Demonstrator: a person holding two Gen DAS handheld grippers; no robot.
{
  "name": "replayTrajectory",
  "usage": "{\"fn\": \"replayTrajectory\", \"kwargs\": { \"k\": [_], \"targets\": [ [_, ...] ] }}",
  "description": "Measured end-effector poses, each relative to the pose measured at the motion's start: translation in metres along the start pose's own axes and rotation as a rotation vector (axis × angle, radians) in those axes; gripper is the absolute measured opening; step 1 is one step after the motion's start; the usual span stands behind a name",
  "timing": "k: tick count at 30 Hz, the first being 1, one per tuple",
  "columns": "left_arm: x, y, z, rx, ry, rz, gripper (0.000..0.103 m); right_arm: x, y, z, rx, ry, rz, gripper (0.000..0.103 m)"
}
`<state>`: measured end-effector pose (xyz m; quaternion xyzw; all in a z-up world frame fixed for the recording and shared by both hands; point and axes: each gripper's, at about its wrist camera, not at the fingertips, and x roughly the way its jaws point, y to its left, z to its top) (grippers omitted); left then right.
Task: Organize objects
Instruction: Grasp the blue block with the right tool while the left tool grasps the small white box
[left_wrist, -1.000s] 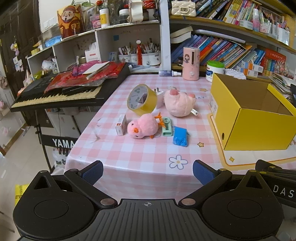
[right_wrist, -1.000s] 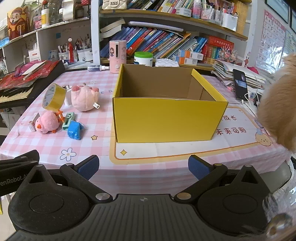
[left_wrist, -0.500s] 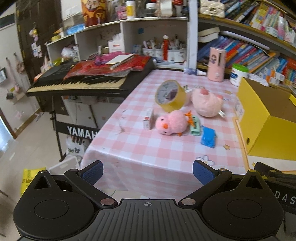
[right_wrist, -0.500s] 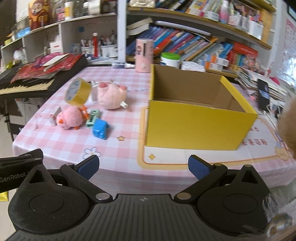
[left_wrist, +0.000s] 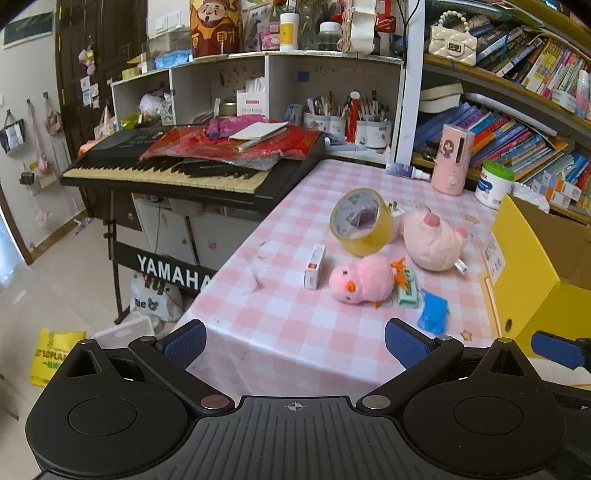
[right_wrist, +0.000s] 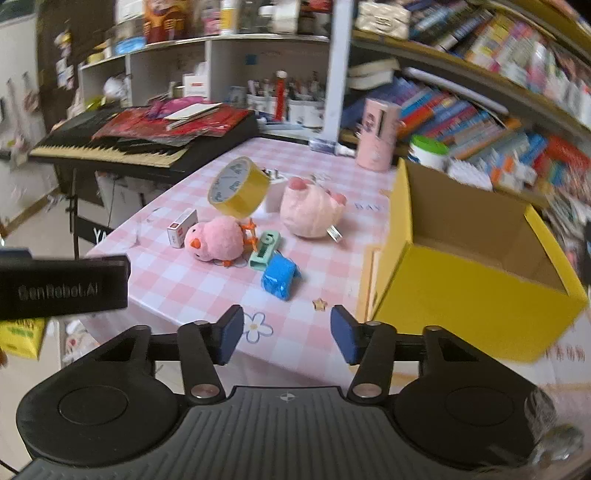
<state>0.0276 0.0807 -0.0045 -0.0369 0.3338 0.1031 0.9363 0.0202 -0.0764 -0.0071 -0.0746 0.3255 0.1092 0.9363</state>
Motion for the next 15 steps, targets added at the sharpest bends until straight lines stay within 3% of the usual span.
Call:
{"fn": "replayTrajectory", "kwargs": {
  "k": [4,12,15],
  "targets": [
    [0.015,0.0,0.011,0.013,0.017,-0.002,0.103,0.023,0.001,0.005,-0.063,-0.013,0.001,0.047],
    [0.054,0.002,0.031,-0.024,0.058,0.006,0.103,0.094,-0.009,0.019,-0.037,0.067,0.058,0.047],
    [0.067,-0.003,0.038,-0.001,0.073,0.033,0.103,0.115,-0.011,0.022,-0.049,0.079,0.074,0.052]
  ]
}}
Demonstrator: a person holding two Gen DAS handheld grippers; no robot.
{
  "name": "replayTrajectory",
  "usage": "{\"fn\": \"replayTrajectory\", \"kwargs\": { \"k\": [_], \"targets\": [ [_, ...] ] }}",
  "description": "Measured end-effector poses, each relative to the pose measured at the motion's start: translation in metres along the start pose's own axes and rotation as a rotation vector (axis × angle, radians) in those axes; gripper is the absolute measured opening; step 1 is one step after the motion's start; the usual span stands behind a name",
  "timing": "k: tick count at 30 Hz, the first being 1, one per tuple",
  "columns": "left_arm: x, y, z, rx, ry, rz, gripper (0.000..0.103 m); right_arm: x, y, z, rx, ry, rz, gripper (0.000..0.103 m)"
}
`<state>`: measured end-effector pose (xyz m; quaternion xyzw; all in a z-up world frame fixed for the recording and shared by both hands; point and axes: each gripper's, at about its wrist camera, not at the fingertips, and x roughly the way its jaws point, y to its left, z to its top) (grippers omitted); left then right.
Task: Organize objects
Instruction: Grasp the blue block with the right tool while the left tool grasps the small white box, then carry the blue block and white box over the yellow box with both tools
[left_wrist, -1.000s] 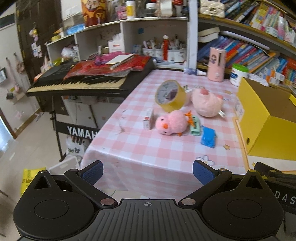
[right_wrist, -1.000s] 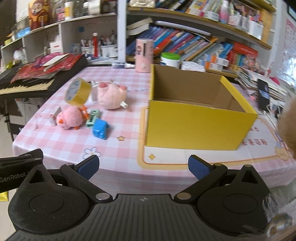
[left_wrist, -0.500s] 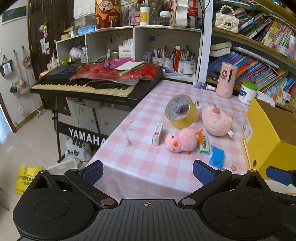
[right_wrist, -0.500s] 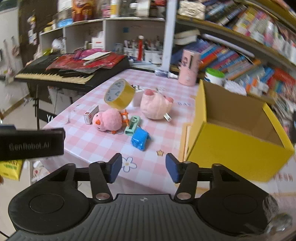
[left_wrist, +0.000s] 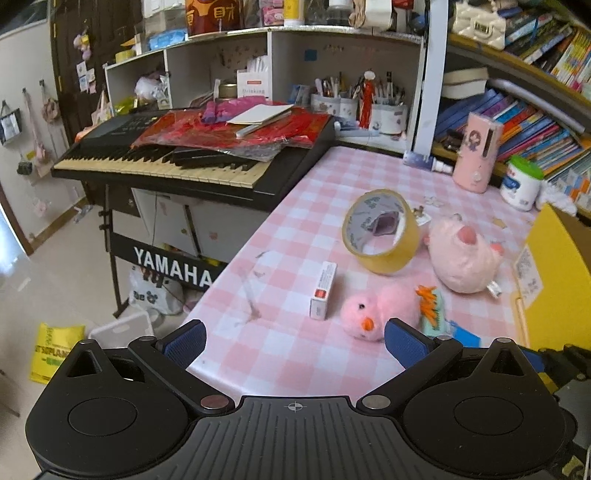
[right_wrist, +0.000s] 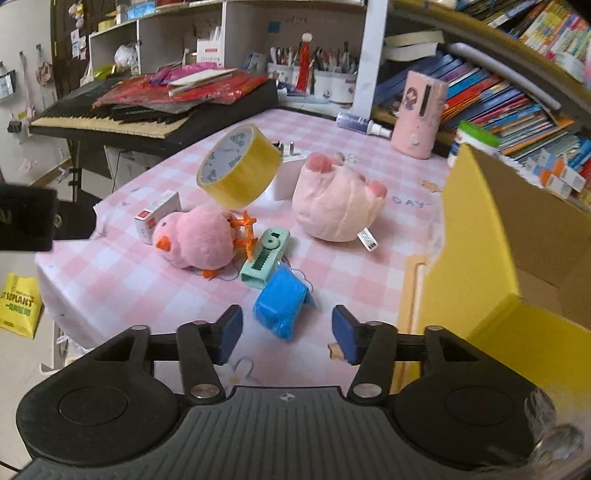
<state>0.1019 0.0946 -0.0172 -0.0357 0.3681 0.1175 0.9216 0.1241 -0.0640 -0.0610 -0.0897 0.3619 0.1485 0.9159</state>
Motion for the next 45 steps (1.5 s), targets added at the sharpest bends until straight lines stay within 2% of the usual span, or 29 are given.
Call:
{"fn": "replayTrajectory", "kwargs": {
  "k": [6,10,11,14,19,21,22,24,25,26,28,32,37,41,45],
  "targets": [
    [0.019,-0.009,0.012,0.02,0.018,0.017,0.103,0.034,-0.008,0.01,-0.012,0.042,0.061,0.05],
    [0.033,-0.019,0.02,0.038,0.018,-0.003,0.102,0.046,-0.017,0.012,0.003,0.076,0.098,0.043],
    [0.037,-0.022,0.023,0.053,0.014,-0.002,0.102,0.046,-0.019,0.012,0.004,0.075,0.109,0.039],
    [0.053,-0.026,0.032,0.066,0.01,0.019,0.099,0.045,-0.024,0.014,-0.002,0.08,0.134,0.036],
    [0.088,-0.02,0.041,0.026,0.08,0.025,0.076,0.025,-0.027,0.013,-0.021,0.084,0.184,0.036],
    [0.1,-0.022,0.039,0.06,0.113,0.011,0.056,0.013,-0.025,0.012,-0.04,0.065,0.189,0.036],
    [0.106,-0.024,0.038,0.08,0.129,0.004,0.052,0.007,-0.024,0.012,-0.051,0.052,0.189,0.036],
    [0.115,-0.025,0.033,0.109,0.157,-0.02,0.03,-0.005,-0.022,0.011,-0.066,0.023,0.185,0.036],
    [0.118,-0.024,0.03,0.11,0.166,-0.032,0.025,-0.011,-0.021,0.011,-0.068,0.01,0.183,0.036],
    [0.119,-0.021,0.027,0.102,0.168,-0.056,0.013,-0.016,-0.021,0.011,-0.065,0.003,0.182,0.036],
    [0.118,-0.018,0.022,0.097,0.154,-0.082,0.013,-0.026,-0.021,0.01,-0.055,-0.005,0.173,0.036],
    [0.099,-0.003,0.021,0.065,0.085,-0.115,0.013,-0.045,-0.02,0.005,-0.029,-0.017,0.139,0.036],
    [0.039,0.025,0.029,-0.056,-0.016,-0.175,0.013,-0.072,-0.026,0.003,0.054,-0.016,0.097,0.036],
    [-0.011,0.033,0.021,-0.077,-0.043,-0.255,0.013,-0.096,-0.029,-0.003,0.113,-0.022,0.052,0.036],
    [-0.041,0.03,0.0,-0.048,-0.022,-0.32,0.013,-0.117,-0.028,-0.015,0.154,-0.039,-0.016,0.036]
  ]
}}
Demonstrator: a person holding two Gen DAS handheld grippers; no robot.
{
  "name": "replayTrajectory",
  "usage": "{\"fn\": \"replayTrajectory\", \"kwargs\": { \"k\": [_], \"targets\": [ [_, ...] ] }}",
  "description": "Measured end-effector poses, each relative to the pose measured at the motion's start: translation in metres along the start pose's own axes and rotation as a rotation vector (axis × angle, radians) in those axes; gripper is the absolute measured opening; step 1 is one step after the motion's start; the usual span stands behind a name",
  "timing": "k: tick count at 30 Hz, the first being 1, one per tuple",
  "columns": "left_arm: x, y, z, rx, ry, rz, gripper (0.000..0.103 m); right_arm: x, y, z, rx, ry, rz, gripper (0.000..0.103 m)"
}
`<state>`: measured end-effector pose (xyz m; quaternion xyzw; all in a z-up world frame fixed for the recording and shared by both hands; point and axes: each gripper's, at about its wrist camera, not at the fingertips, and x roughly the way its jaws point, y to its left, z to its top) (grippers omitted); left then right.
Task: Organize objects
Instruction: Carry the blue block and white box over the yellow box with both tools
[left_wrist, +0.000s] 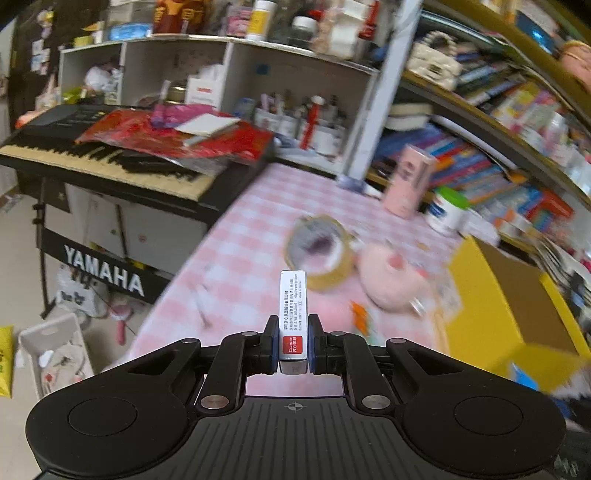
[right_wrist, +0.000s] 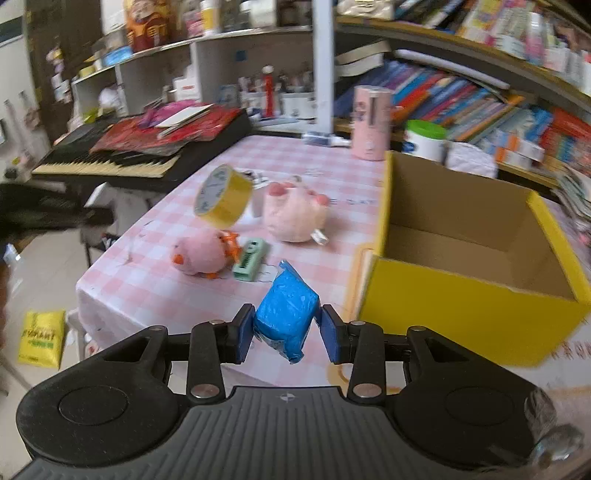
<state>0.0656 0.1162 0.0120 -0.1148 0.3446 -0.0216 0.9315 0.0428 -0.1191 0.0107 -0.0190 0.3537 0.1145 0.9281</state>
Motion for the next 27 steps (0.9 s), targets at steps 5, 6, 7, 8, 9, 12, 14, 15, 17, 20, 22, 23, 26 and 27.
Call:
{"fn": "replayTrajectory", "kwargs": {
  "k": [5,6,7,8,9,12,14,15,17,20,22,23,26,27],
  "targets": [
    [-0.014,-0.014,-0.029,0.056,0.065,-0.069,0.013,-0.019,-0.003,-0.021,0.064,0.002,-0.06,0.036],
    [-0.015,-0.018,-0.034,0.066,0.079,-0.083,0.013,-0.022,-0.003,-0.026,0.072,0.006,-0.069,0.036],
    [-0.018,-0.02,-0.04,0.077,0.091,-0.097,0.013,-0.024,-0.003,-0.031,0.082,0.01,-0.078,0.036],
    [-0.019,-0.024,-0.045,0.092,0.103,-0.113,0.013,-0.027,-0.003,-0.035,0.093,0.014,-0.086,0.036],
    [-0.021,-0.028,-0.05,0.107,0.111,-0.128,0.013,-0.03,-0.003,-0.039,0.105,0.019,-0.093,0.036],
    [-0.024,-0.043,-0.061,0.161,0.129,-0.18,0.013,-0.04,-0.006,-0.05,0.137,0.023,-0.124,0.036],
    [-0.026,-0.053,-0.066,0.195,0.139,-0.217,0.013,-0.046,-0.007,-0.057,0.159,0.026,-0.144,0.036],
    [-0.026,-0.057,-0.069,0.213,0.144,-0.236,0.013,-0.049,-0.008,-0.061,0.169,0.028,-0.153,0.036],
    [-0.027,-0.067,-0.074,0.242,0.156,-0.273,0.013,-0.056,-0.01,-0.07,0.189,0.029,-0.174,0.036],
    [-0.028,-0.081,-0.08,0.288,0.171,-0.326,0.013,-0.067,-0.015,-0.08,0.222,0.032,-0.209,0.036],
    [-0.028,-0.091,-0.083,0.313,0.171,-0.355,0.013,-0.073,-0.021,-0.085,0.246,0.032,-0.236,0.036],
    [-0.028,-0.096,-0.084,0.325,0.17,-0.369,0.013,-0.076,-0.024,-0.087,0.256,0.031,-0.249,0.036],
    [-0.027,-0.108,-0.085,0.351,0.172,-0.401,0.013,-0.084,-0.032,-0.092,0.282,0.029,-0.282,0.036],
    [-0.026,-0.112,-0.086,0.36,0.174,-0.41,0.013,-0.086,-0.034,-0.093,0.289,0.028,-0.292,0.036]
  ]
}}
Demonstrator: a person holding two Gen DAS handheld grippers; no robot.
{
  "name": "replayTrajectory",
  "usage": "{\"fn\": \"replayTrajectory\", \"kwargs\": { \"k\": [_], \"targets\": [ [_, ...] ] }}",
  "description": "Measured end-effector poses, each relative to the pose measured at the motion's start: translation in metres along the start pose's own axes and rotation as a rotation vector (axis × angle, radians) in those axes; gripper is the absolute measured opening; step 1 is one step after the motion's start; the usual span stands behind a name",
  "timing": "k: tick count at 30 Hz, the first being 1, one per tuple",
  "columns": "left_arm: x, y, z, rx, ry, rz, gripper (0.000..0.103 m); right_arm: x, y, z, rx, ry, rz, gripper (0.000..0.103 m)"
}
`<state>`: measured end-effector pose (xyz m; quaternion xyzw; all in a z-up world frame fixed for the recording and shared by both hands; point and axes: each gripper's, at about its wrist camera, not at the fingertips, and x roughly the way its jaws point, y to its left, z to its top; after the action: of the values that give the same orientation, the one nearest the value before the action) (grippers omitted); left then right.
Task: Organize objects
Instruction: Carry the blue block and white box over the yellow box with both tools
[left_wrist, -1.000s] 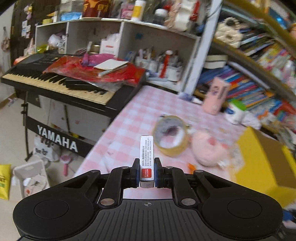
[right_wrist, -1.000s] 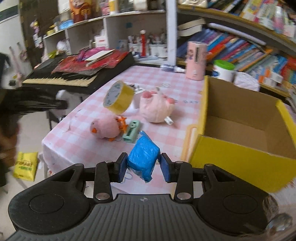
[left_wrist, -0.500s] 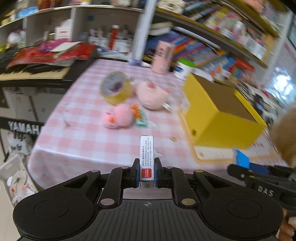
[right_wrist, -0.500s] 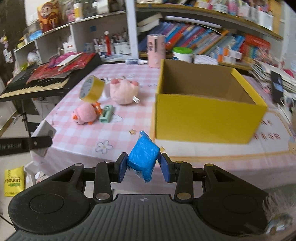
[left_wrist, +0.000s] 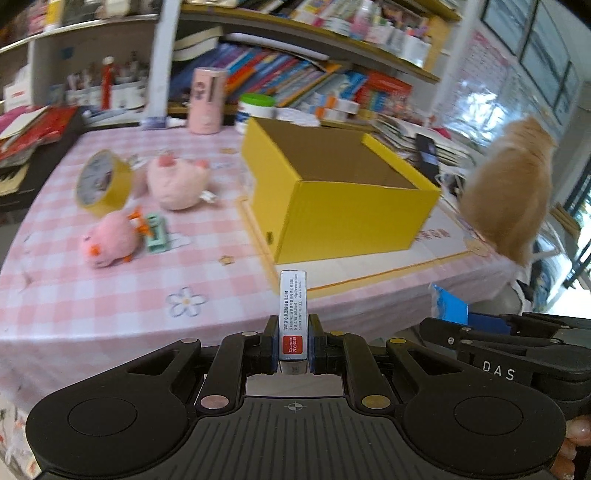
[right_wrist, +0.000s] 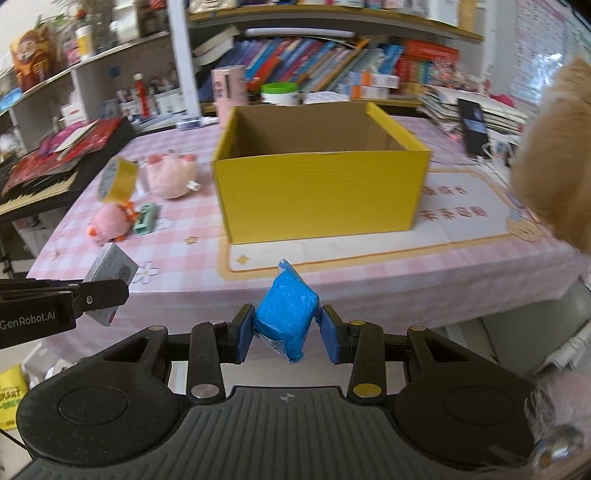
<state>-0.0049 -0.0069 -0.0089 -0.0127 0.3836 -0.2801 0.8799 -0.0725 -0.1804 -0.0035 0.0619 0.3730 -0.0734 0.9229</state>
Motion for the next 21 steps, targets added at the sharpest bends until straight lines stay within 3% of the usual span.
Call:
{"fn": "replayTrajectory", "kwargs": {
  "k": [8,21],
  "targets": [
    [0.017,-0.025,0.011,0.061,0.011,-0.058,0.013,-0.004,-0.025,0.003,0.048,-0.006,-0.059,0.036],
    [0.044,-0.045,0.033,0.08,0.006,-0.059,0.013,0.015,-0.057,0.026,0.057,0.004,-0.066,0.036]
  ]
}}
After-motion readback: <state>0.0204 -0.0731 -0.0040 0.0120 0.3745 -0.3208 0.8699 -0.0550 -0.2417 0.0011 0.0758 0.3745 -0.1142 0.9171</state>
